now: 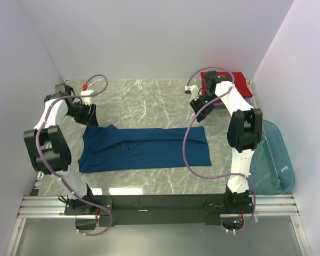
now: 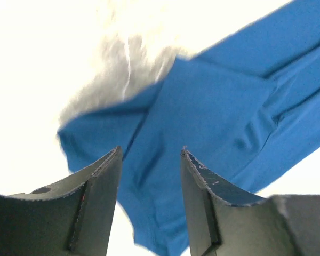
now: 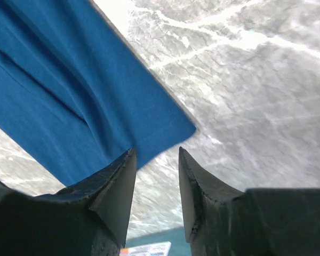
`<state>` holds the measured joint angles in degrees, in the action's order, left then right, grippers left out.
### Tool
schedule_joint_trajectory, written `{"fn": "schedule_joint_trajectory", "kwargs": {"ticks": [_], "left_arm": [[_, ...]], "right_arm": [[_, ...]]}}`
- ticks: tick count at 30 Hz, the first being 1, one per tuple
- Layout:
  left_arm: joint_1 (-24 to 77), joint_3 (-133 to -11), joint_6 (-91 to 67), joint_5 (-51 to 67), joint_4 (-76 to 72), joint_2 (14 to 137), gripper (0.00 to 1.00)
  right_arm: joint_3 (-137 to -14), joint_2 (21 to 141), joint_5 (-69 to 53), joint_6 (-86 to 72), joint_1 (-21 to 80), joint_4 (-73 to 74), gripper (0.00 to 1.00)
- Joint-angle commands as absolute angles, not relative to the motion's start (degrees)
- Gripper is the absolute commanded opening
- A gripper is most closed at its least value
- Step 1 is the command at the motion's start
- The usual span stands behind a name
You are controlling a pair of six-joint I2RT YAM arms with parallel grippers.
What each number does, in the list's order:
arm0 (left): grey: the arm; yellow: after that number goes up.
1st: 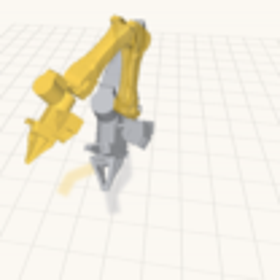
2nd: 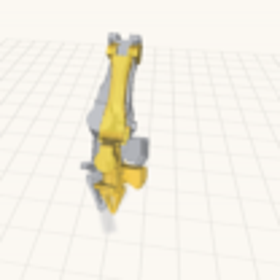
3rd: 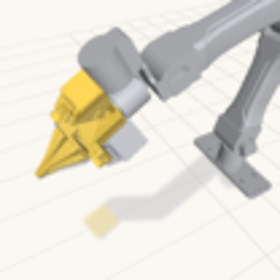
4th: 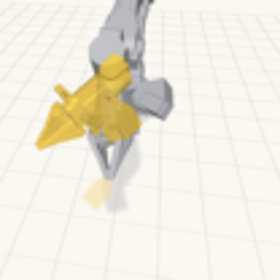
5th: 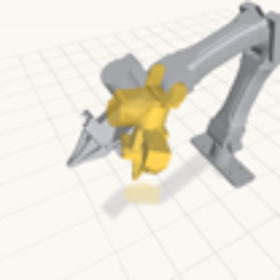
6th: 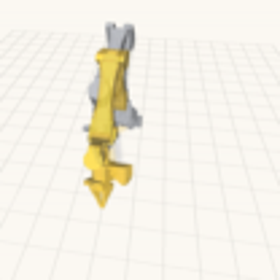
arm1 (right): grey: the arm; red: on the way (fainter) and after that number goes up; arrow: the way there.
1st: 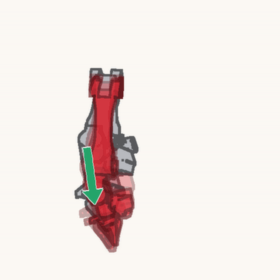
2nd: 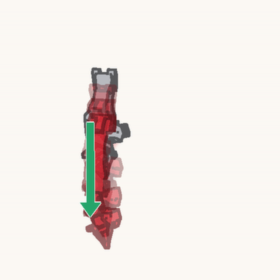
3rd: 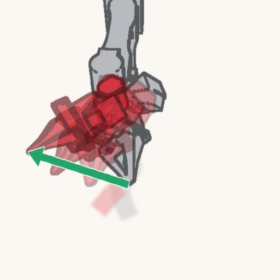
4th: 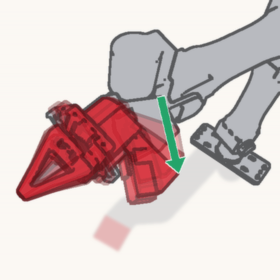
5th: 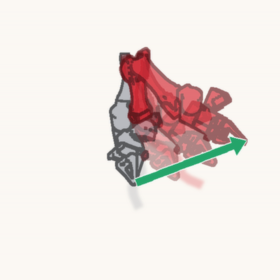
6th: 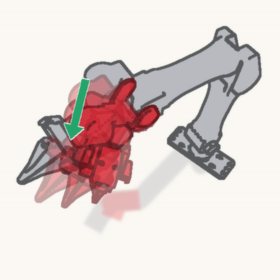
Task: Fold and stack the t-shirts
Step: Fold the tshirt
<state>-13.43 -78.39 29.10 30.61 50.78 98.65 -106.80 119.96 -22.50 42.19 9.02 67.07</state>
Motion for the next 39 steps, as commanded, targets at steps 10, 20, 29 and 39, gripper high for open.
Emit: {"fn": "schedule_joint_trajectory", "kwargs": {"ticks": [10, 20, 29, 39], "left_arm": [[-4.8, -85.3, 23.8, 32.3, 48.1, 108.7, 0.57], [-1.2, -86.3, 22.0, 28.2, 44.3, 112.6, 0.61], [-0.7, -89.0, 24.3, 28.7, 46.9, 115.8, 0.63], [-0.7, -88.6, 26.5, 35.4, 51.7, 113.8, 0.32]], "right_arm": [[-100.0, 121.0, -19.4, 42.6, 10.8, 68.7, 0.47], [-100.2, 121.5, -19.1, 42.5, 10.7, 69.1, 0.50], [-101.3, 121.6, -19.1, 42.8, 10.8, 69.7, 0.50], [-102.8, 122.3, -18.9, 43.0, 10.7, 70.2, 0.50]]}}
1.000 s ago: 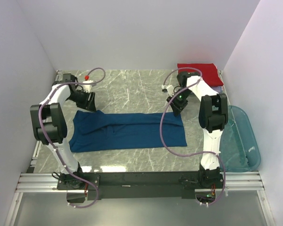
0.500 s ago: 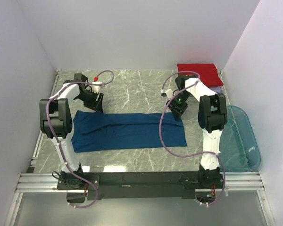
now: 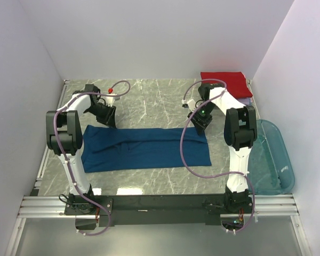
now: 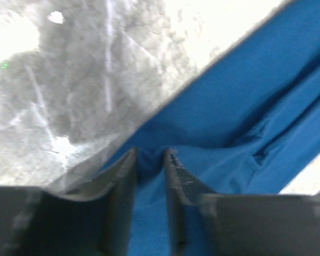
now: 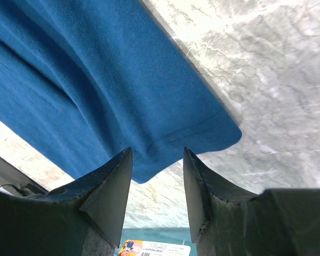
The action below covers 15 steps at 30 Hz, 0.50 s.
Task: Fold and stack the t-shirts
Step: Fold the tshirt
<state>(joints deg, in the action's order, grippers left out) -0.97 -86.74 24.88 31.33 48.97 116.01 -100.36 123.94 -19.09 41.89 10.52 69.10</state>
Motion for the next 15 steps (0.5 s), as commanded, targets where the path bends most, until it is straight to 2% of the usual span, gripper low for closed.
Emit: {"fn": "schedule_joint_trajectory", "kwargs": {"ticks": [1, 2, 5, 15], "left_arm": [[-0.8, -88.9, 27.0, 35.9, 52.4, 113.6, 0.28], [-0.8, -88.9, 27.8, 36.4, 52.9, 112.9, 0.17], [-0.7, -87.4, 29.9, 37.3, 54.8, 109.4, 0.01], [-0.4, -71.8, 35.4, 39.9, 61.8, 94.1, 0.01]], "right_arm": [[-102.7, 122.1, -18.9, 43.1, 10.7, 70.1, 0.50], [-102.8, 122.1, -18.9, 43.1, 10.8, 70.3, 0.50], [-102.7, 121.6, -19.0, 43.0, 10.8, 70.4, 0.50], [-103.3, 120.4, -20.3, 42.7, 10.8, 71.2, 0.49]]}}
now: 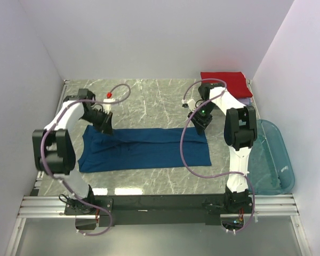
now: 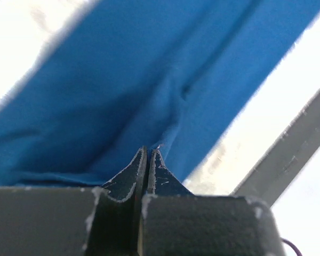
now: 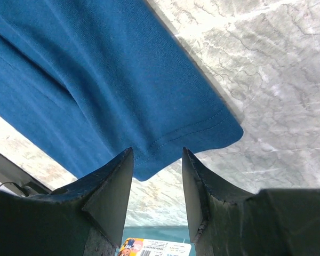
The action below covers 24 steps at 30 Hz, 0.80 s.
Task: Fold and stack the t-shirts
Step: Fold the tshirt
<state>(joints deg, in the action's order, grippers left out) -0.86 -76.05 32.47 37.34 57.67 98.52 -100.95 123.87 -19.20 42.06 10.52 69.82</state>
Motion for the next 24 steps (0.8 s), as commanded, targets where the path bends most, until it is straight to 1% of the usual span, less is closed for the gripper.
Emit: {"fn": "schedule_joint_trajectory", "kwargs": {"ticks": [1, 4, 5, 7, 8, 11, 13, 16, 19, 21, 22, 24], "left_arm": [[1.4, -68.2, 35.5, 40.0, 61.7, 92.9, 0.01], [4.5, -60.7, 34.5, 39.6, 60.5, 88.0, 0.02], [5.1, -59.5, 35.0, 37.7, 60.0, 85.9, 0.12], [6.5, -59.2, 35.1, 35.5, 59.6, 84.3, 0.24], [6.5, -59.0, 35.8, 35.2, 60.3, 83.6, 0.35], [6.5, -59.9, 42.5, 35.8, 67.7, 83.4, 0.50], [6.3, -61.5, 45.8, 34.9, 70.0, 81.9, 0.52], [2.5, -64.2, 45.6, 34.6, 68.6, 79.6, 0.50], [-4.6, -68.1, 47.8, 37.7, 69.8, 85.3, 0.51], [-9.1, -70.2, 49.3, 39.1, 70.8, 88.0, 0.55], [-10.1, -70.7, 48.8, 39.1, 69.9, 89.4, 0.60], [-12.4, -72.2, 48.8, 39.8, 68.2, 90.8, 0.64]], "right_arm": [[-103.6, 120.4, -20.4, 42.7, 10.7, 71.5, 0.49], [-105.0, 120.5, -21.1, 43.1, 10.8, 72.1, 0.50], [-105.6, 120.8, -21.1, 43.3, 11.0, 72.3, 0.50], [-107.7, 121.5, -21.5, 43.6, 11.4, 73.3, 0.52], [-108.5, 122.1, -21.6, 43.8, 11.6, 73.6, 0.53], [-111.3, 123.1, -22.1, 44.4, 12.7, 74.8, 0.53], [-112.6, 123.4, -22.8, 44.5, 13.8, 75.0, 0.54], [-113.1, 122.8, -24.4, 44.4, 16.0, 74.3, 0.54], [-112.7, 121.9, -26.0, 43.9, 18.4, 72.4, 0.53], [-112.3, 121.5, -27.8, 42.8, 21.1, 70.8, 0.52], [-112.2, 121.3, -28.4, 42.1, 22.0, 70.4, 0.51], [-112.1, 121.3, -30.4, 41.2, 24.6, 69.8, 0.51]]}}
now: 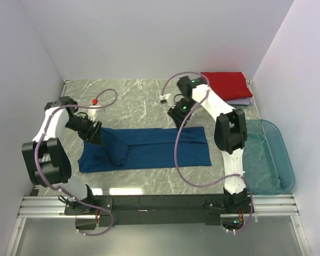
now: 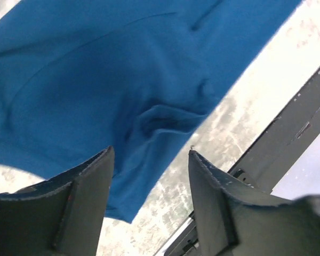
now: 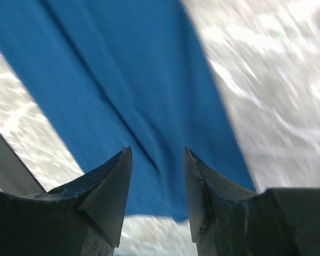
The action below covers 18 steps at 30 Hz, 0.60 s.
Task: Fold and stack the t-shirts
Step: Fold the tshirt
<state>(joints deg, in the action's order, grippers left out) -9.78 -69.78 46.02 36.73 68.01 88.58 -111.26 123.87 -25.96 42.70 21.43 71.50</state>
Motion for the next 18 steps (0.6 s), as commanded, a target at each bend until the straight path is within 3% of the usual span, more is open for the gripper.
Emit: {"fn": "schedule_joint_trajectory", "kwargs": {"ticks": [1, 7, 16, 18], "left_arm": [[-12.7, -72.8, 49.1, 40.2, 68.1, 91.5, 0.65], [-12.7, -70.7, 57.6, 39.2, 69.9, 93.0, 0.72], [-12.7, -61.6, 62.7, 39.1, 62.8, 91.0, 0.62], [-12.7, -60.5, 65.5, 39.1, 63.9, 90.7, 0.54]], "right_arm": [[-112.1, 121.2, -31.0, 40.7, 25.2, 69.5, 0.50], [-112.1, 122.2, -35.1, 35.4, 28.6, 67.2, 0.47], [-114.5, 125.5, -43.2, 24.1, 31.7, 59.2, 0.38], [-114.6, 126.0, -44.8, 22.7, 32.3, 57.7, 0.37]]}}
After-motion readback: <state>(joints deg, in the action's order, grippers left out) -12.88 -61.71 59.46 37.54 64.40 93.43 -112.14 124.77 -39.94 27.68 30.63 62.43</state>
